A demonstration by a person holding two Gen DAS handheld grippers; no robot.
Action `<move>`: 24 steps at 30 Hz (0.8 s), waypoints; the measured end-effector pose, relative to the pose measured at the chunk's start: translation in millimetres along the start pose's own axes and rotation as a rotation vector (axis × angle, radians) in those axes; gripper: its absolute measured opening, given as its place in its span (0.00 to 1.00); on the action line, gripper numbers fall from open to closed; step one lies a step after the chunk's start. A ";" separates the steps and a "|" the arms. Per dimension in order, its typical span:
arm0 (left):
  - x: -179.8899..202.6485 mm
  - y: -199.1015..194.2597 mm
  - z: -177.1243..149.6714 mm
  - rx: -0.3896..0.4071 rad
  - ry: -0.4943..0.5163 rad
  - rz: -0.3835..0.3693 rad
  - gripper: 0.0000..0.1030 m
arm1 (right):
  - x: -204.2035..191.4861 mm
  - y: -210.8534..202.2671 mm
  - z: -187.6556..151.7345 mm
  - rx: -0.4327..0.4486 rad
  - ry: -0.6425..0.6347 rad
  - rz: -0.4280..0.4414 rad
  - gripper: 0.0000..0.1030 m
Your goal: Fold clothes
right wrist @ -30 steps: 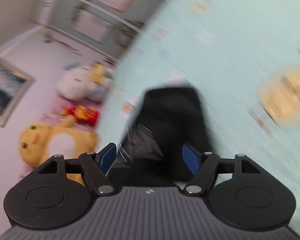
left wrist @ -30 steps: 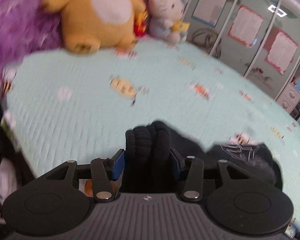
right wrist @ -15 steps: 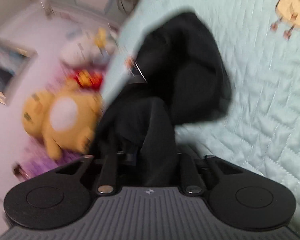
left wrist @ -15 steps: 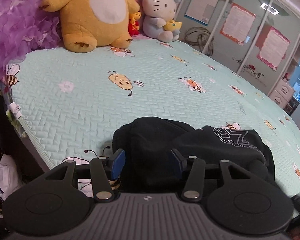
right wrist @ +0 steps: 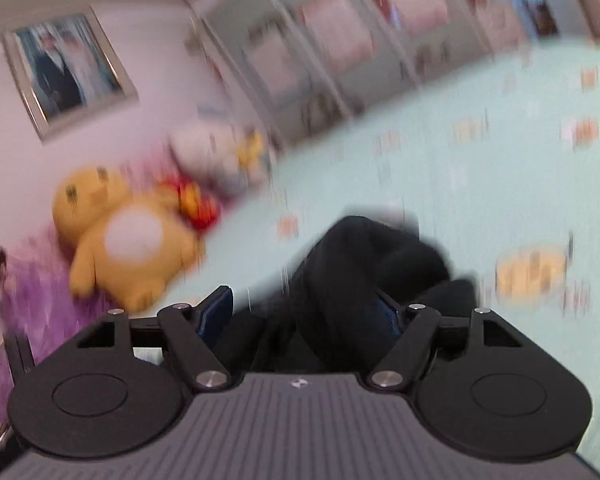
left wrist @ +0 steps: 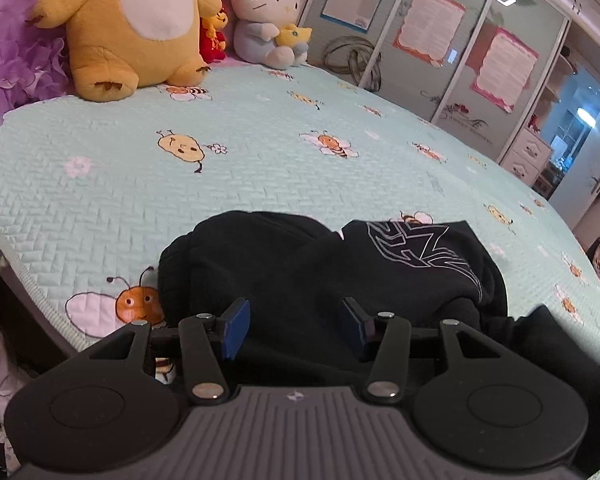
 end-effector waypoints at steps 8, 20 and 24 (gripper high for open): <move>-4.0 -1.6 -2.6 -0.007 -0.003 0.009 0.54 | 66.8 -26.4 33.1 0.132 0.166 -0.052 0.76; 47.0 4.7 -40.0 -0.079 0.181 -0.051 0.63 | 148.7 126.8 -20.6 -0.172 0.338 -0.248 0.33; 51.2 9.2 -46.9 -0.095 0.194 -0.060 0.63 | 143.4 78.4 9.1 -0.025 0.310 -0.239 0.18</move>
Point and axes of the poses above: each gripper's, at about its wrist camera, not at the fingertips, and y roughly the way its jaws point, x to its right, z to its top, the point moved 9 cm from there along y, roughly the way its jaws point, and after that the axes turned 6 degrees about z, right-handed, at the moved point
